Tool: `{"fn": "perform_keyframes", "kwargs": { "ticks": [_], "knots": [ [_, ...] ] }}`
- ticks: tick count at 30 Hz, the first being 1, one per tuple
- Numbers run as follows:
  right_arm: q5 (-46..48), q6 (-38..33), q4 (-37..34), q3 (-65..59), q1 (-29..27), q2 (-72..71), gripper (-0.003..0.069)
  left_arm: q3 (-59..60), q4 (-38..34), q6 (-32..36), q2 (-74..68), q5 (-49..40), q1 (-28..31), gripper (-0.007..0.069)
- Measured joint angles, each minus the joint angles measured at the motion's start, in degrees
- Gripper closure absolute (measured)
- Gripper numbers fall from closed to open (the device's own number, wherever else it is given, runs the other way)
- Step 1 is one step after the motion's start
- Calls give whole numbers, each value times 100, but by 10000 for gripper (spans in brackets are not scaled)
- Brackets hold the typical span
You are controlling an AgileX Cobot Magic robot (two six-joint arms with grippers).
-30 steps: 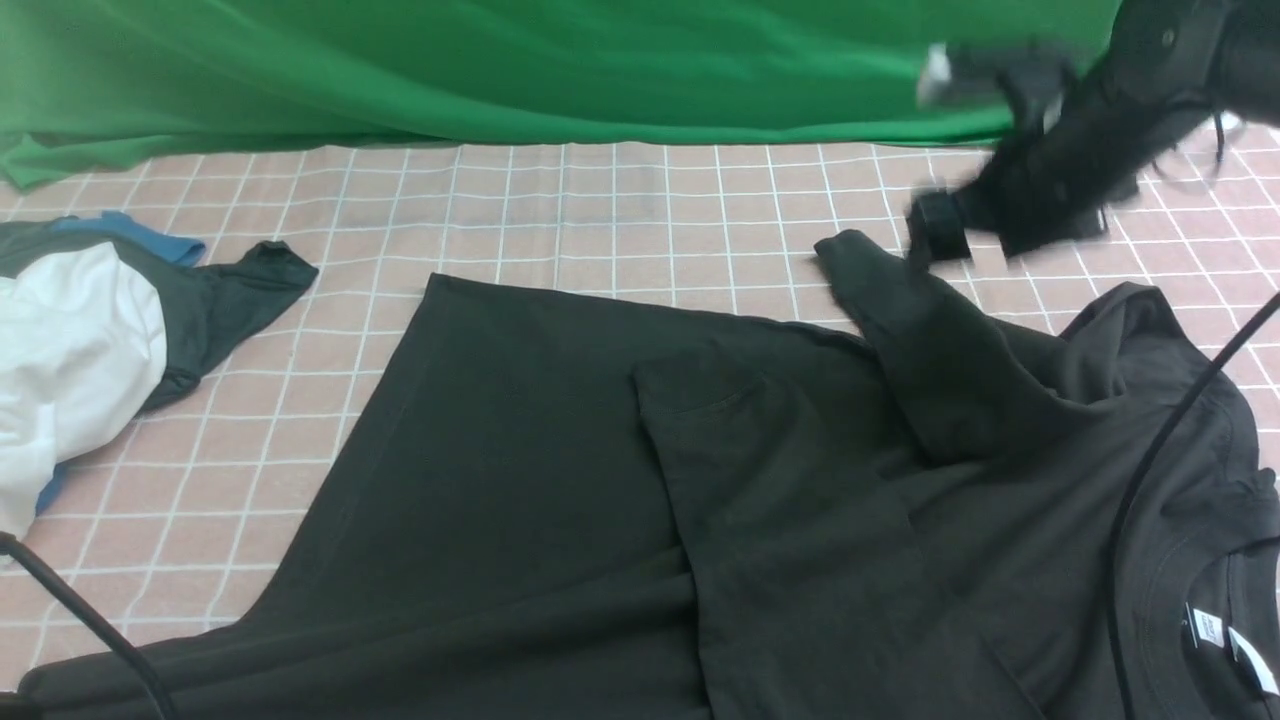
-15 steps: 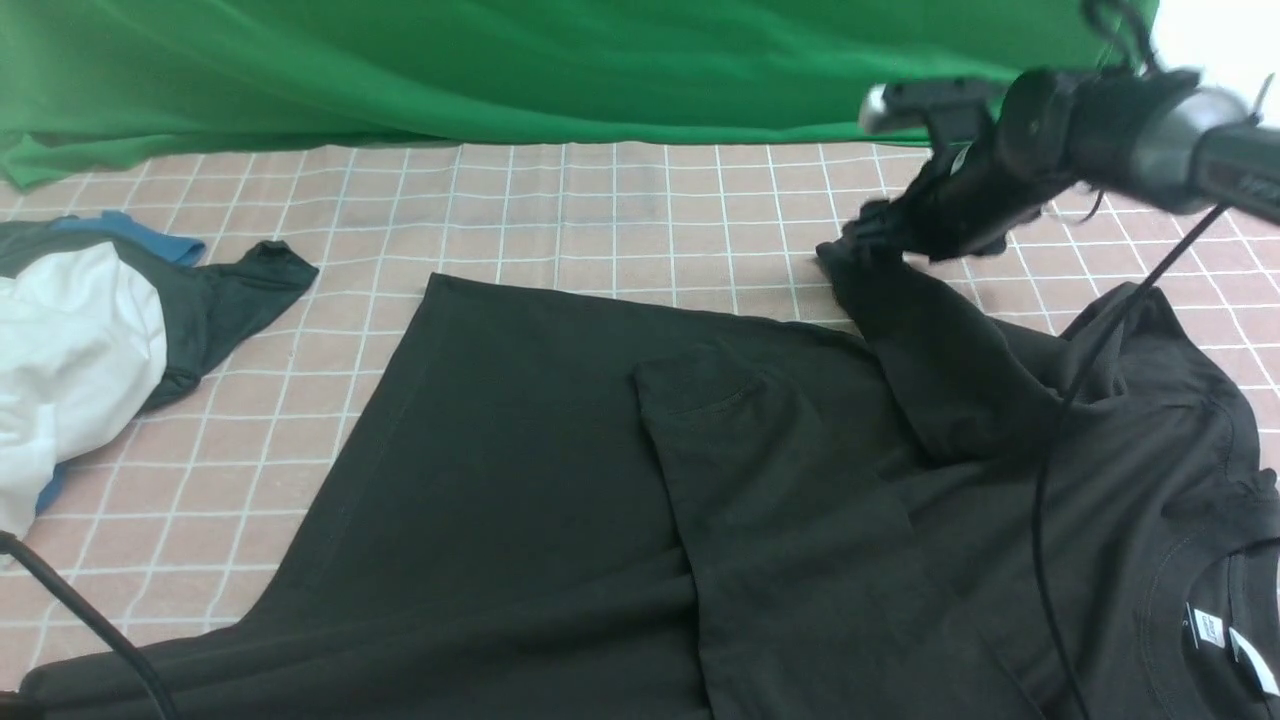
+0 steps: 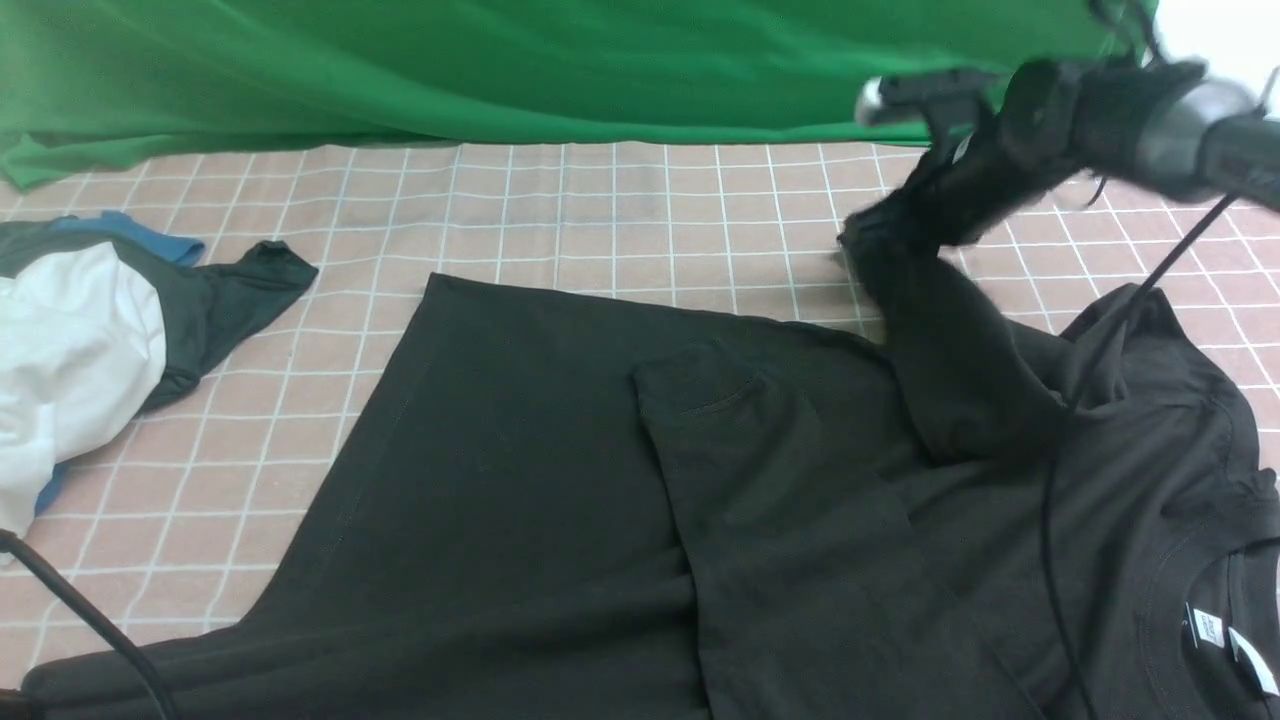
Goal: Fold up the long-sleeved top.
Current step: Use your right arm to clamp the cuff farthest to him, then use the right arm to drag and drop the cuff onto the cuffclosest to the right arm
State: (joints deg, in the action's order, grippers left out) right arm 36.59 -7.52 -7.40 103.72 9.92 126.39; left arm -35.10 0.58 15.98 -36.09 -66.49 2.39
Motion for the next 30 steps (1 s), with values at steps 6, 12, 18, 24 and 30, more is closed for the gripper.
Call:
{"fn": "perform_keyframes", "kwargs": {
  "ticks": [6, 12, 18, 24, 30],
  "knots": [
    [218, -4, 10, 16, 0, -1169, 568, 0, -57, 0, 0, 0, 0, 589],
    [1149, 236, 10, 50, 147, -2153, 568, 0, -57, 0, 0, -28, 0, 589],
    [1926, 578, 10, -248, 467, -2542, 568, 0, -57, 0, 0, -40, 0, 589],
    [1994, 924, 20, -1349, 1098, -2976, 568, 0, -57, 0, 0, -40, 0, 589],
    [1846, 1390, 25, -2600, 1729, -3329, 557, 0, -122, 0, 0, -40, 0, 589]
  ]
}}
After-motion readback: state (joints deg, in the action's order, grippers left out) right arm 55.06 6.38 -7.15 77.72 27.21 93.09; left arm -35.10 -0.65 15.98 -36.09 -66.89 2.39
